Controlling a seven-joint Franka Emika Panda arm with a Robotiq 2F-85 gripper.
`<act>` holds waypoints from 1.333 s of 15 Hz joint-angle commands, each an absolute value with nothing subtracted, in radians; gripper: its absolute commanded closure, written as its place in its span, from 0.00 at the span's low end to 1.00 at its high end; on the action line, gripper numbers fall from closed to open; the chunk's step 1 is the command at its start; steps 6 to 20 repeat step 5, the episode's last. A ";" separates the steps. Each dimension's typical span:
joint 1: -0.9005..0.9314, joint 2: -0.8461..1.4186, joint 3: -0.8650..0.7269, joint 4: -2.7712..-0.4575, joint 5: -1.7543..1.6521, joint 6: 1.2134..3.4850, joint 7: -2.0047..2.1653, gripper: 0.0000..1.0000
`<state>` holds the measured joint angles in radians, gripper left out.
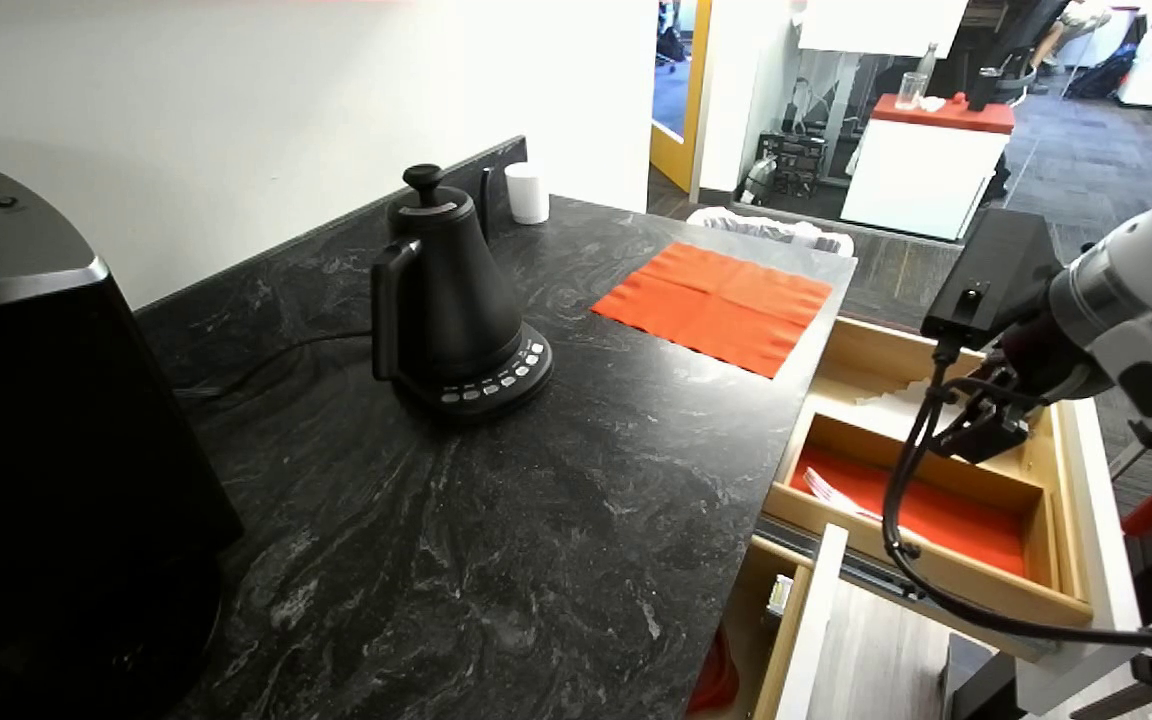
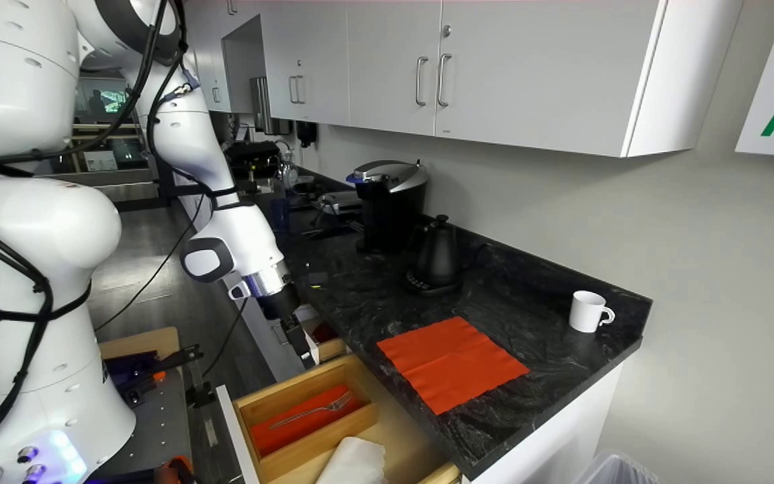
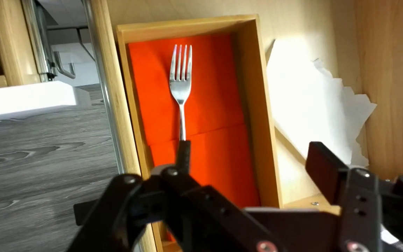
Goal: Take the fork on the mat and put it in the left compartment of the drawer
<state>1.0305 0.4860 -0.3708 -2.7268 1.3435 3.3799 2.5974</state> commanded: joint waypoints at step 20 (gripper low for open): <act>1.030 0.496 -0.371 -2.727 1.344 3.380 2.597 0.04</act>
